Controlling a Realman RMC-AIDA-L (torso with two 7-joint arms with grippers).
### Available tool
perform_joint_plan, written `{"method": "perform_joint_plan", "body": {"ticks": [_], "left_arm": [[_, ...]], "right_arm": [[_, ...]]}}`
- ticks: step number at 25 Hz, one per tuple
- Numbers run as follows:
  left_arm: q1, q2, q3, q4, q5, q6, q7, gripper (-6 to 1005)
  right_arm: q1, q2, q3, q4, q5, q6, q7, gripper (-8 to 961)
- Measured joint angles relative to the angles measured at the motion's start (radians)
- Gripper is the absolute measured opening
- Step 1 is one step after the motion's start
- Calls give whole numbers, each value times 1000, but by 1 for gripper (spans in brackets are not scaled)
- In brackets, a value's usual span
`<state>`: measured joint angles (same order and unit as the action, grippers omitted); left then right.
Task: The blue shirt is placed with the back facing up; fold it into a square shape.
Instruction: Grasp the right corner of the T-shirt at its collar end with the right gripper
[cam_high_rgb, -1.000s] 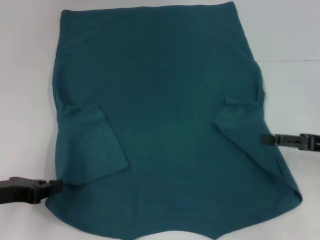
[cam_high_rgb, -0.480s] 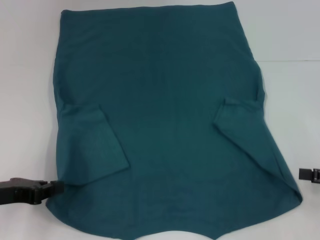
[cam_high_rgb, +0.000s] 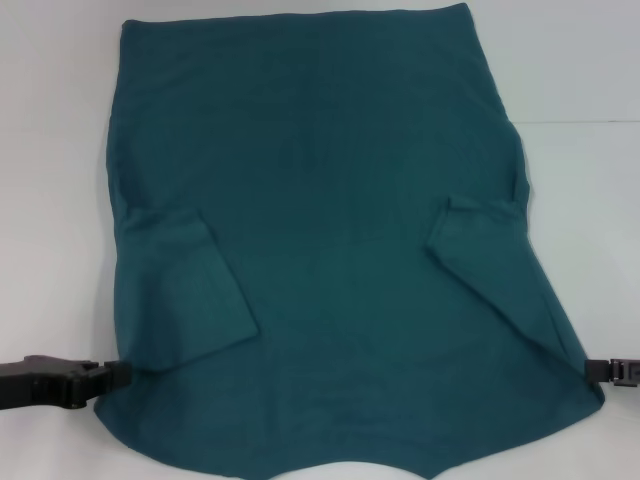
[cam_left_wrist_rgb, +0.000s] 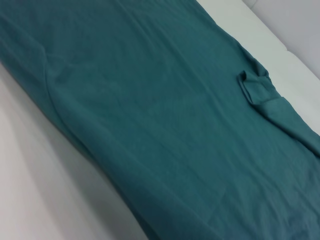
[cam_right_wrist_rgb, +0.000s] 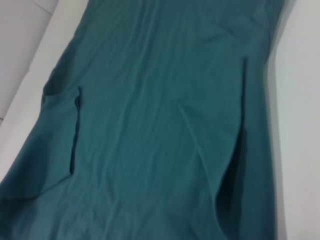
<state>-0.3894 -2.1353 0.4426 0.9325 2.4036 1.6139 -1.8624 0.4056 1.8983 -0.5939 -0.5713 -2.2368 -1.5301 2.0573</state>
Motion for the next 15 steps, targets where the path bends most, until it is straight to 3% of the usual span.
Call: {"method": "perform_joint_plan", "body": {"ticks": [15], "left_arm": [[0,-1,0,-2,0,-4,3,15]], "right_arm": [[52,39,-14,2,-48,6,3,900]]}}
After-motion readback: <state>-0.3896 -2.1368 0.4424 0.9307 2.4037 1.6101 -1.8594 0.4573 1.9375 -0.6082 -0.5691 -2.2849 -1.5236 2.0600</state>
